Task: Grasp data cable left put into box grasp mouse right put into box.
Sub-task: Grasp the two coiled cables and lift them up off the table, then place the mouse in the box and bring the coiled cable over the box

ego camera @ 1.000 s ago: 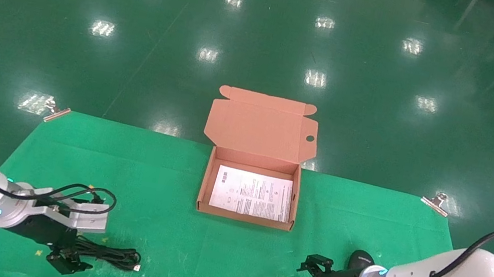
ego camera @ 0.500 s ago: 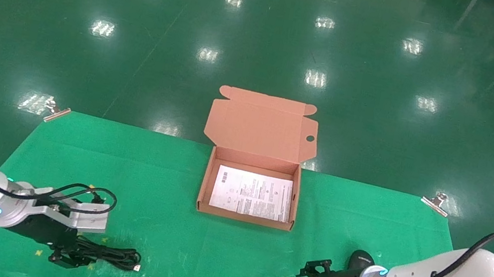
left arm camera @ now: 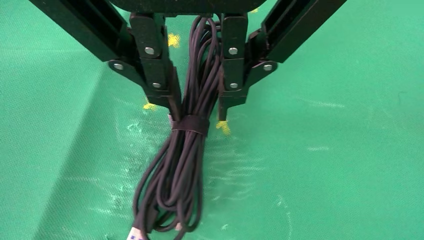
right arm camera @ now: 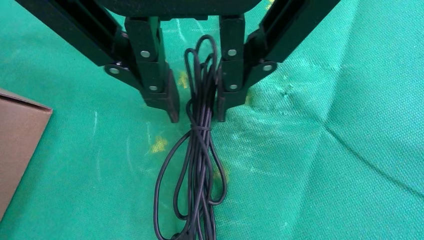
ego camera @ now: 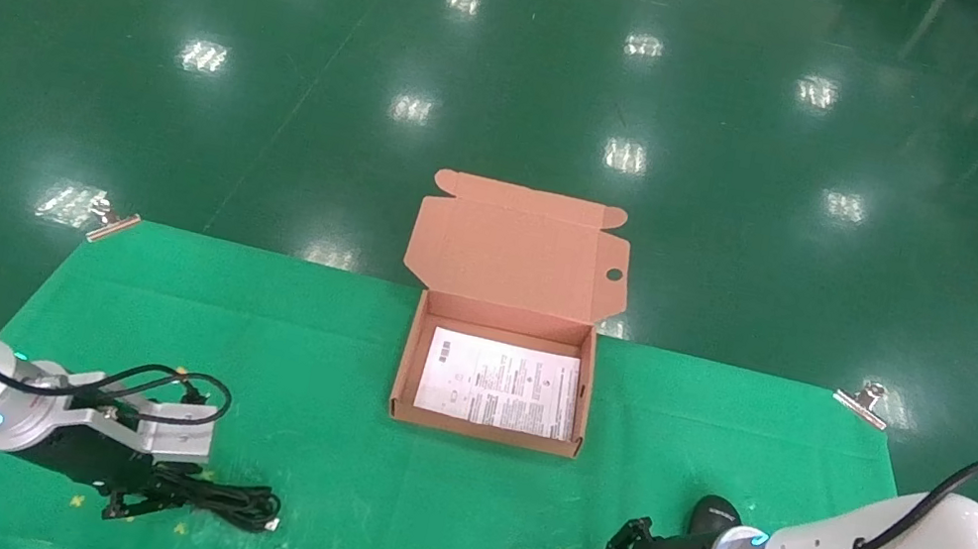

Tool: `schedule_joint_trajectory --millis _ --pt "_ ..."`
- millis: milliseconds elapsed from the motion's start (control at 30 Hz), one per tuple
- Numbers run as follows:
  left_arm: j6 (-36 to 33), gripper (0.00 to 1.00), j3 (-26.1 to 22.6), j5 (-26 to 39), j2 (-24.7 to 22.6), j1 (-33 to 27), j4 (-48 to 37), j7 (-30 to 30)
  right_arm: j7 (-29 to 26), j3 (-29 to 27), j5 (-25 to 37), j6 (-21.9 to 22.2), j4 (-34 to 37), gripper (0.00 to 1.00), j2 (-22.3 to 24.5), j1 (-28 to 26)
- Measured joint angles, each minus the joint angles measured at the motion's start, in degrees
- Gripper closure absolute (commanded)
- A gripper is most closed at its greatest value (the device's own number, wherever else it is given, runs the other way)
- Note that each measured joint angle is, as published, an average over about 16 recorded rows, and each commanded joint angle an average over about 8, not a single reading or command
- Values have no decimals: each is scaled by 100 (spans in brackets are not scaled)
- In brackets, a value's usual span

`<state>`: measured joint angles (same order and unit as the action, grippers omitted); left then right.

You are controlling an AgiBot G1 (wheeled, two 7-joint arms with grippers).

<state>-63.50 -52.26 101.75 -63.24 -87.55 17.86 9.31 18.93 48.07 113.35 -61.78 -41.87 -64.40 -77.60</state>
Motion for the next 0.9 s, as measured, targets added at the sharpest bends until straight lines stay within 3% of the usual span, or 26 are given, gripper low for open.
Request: schedule_joint_trajectory --millis 533,900 --pt "-24 100 56 -58 212 -69 230 97 -119 -150 -173 0 -174 100 215 -11" --pt "289 100 324 -157 966 -302 1800 -52 -1031 -793 -613 172 -963 100 1058 -351"
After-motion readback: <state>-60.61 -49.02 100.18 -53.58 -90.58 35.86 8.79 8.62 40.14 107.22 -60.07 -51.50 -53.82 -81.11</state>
